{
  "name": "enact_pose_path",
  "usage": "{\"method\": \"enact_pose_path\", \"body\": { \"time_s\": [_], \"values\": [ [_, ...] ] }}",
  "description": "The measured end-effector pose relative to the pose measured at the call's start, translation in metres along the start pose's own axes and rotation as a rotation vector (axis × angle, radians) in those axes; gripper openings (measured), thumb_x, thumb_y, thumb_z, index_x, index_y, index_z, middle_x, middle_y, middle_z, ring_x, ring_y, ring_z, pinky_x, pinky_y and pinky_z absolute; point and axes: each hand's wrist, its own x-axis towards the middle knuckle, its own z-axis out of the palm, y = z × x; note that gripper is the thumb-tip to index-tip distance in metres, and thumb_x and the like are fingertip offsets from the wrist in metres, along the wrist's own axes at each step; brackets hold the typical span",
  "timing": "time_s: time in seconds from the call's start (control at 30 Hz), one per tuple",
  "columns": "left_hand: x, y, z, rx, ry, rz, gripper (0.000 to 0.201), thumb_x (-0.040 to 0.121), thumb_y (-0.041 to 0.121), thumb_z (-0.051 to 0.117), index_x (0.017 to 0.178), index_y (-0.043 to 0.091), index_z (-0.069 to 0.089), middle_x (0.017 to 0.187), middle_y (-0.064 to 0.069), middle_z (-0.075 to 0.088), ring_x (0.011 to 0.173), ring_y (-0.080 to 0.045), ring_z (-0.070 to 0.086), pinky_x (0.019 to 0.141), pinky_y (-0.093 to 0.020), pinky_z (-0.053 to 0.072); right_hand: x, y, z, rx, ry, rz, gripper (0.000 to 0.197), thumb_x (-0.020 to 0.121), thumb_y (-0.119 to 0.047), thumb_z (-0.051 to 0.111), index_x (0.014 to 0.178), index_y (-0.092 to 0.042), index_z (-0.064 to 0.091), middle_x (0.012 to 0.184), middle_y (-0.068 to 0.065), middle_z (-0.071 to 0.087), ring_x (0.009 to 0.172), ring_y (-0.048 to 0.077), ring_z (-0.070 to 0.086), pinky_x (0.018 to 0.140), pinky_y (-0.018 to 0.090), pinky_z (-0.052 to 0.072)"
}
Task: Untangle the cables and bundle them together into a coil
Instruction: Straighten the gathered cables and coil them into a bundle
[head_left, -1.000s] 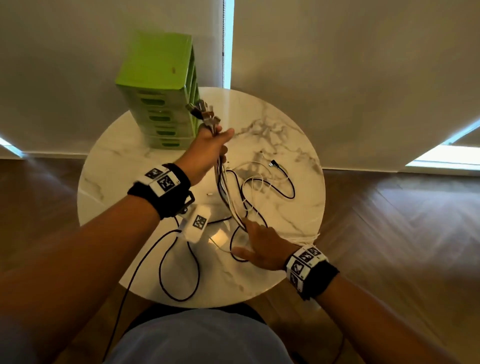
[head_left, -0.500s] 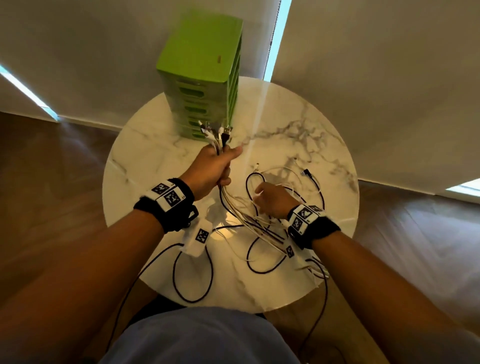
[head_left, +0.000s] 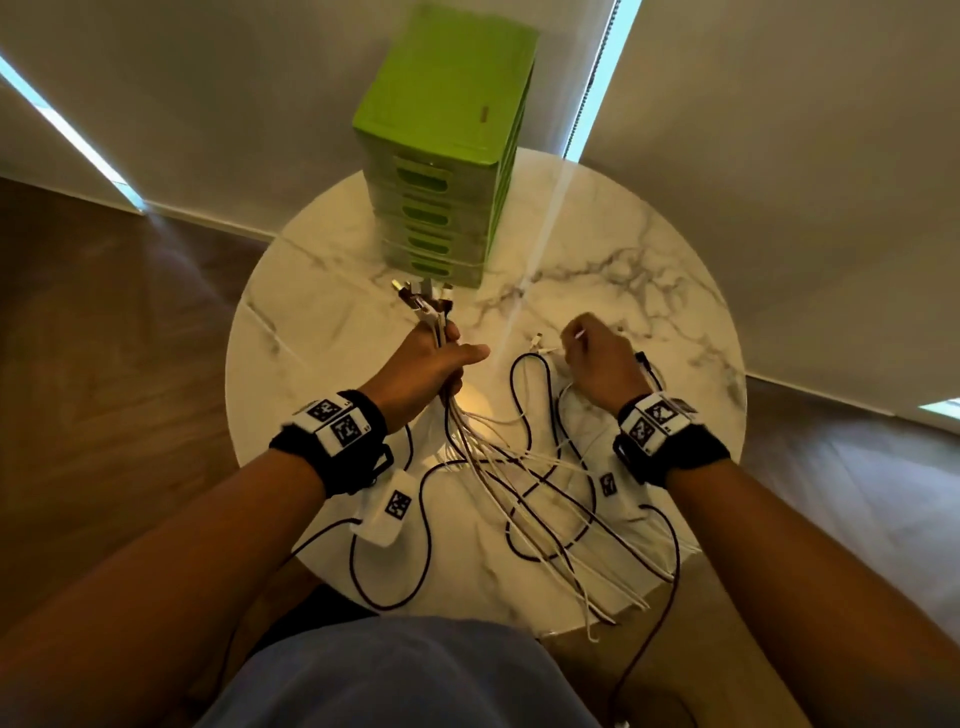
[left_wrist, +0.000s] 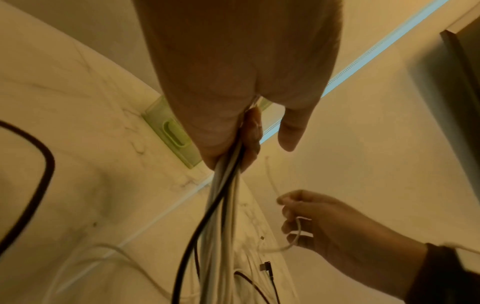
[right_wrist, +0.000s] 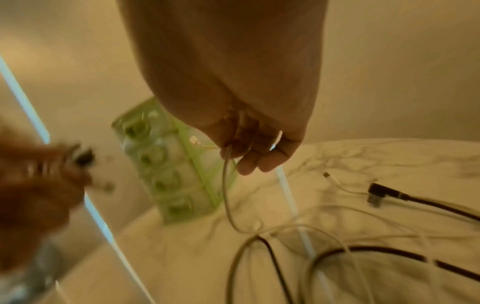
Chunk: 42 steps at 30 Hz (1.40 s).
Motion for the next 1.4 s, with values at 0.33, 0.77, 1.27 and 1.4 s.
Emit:
{"method": "enact_pose_path", "body": {
  "time_s": [0.33, 0.77, 1.27, 1.4],
  "values": [
    [-0.014, 0.019, 0.028, -0.065, -0.083, 0.149, 0.029, 0.1, 0.027, 0.062, 0.081, 0.021, 0.041, 0.058, 0.01, 0.033, 0.047, -0.009, 0.031, 0.05, -0.025, 0.035, -0.055, -0.091, -0.018, 0.551, -0.172, 0.022, 0.02, 0.103, -0.018, 0.051, 0.102, 0.001, 0.057, 0.068, 0.004, 0.052, 0.05, 0.016, 0.054, 0.051, 0.032, 0.047],
    [-0.036, 0.023, 0.017, 0.057, 0.013, 0.166, 0.051, 0.102, 0.056, 0.042, 0.077, 0.013, 0.05, 0.06, -0.001, 0.049, 0.051, -0.013, 0.049, 0.056, -0.029, 0.044, -0.091, -0.101, 0.004, 0.277, -0.364, -0.13, 0.053, 0.105, -0.051, 0.041, 0.086, -0.009, 0.067, 0.061, -0.006, 0.061, 0.058, 0.008, 0.056, 0.068, 0.033, 0.047],
    [-0.048, 0.061, 0.003, -0.283, -0.112, 0.258, 0.041, 0.107, 0.048, 0.033, 0.078, 0.02, 0.04, 0.061, 0.007, 0.032, 0.044, -0.008, 0.026, 0.048, -0.025, 0.032, -0.088, -0.041, -0.016, -0.209, -0.439, -0.184, 0.046, 0.105, -0.056, 0.027, 0.078, -0.03, 0.053, 0.077, -0.005, 0.065, 0.078, 0.015, 0.061, 0.085, 0.037, 0.045],
    [-0.046, 0.075, -0.012, -0.24, -0.097, 0.295, 0.041, 0.107, 0.048, 0.034, 0.077, 0.02, 0.04, 0.06, 0.006, 0.031, 0.044, -0.009, 0.025, 0.047, -0.025, 0.029, -0.09, -0.024, -0.034, -0.253, -0.517, -0.016, 0.055, 0.107, -0.049, 0.03, 0.092, -0.007, 0.062, 0.086, 0.006, 0.068, 0.078, 0.02, 0.061, 0.073, 0.031, 0.045]
  ]
}}
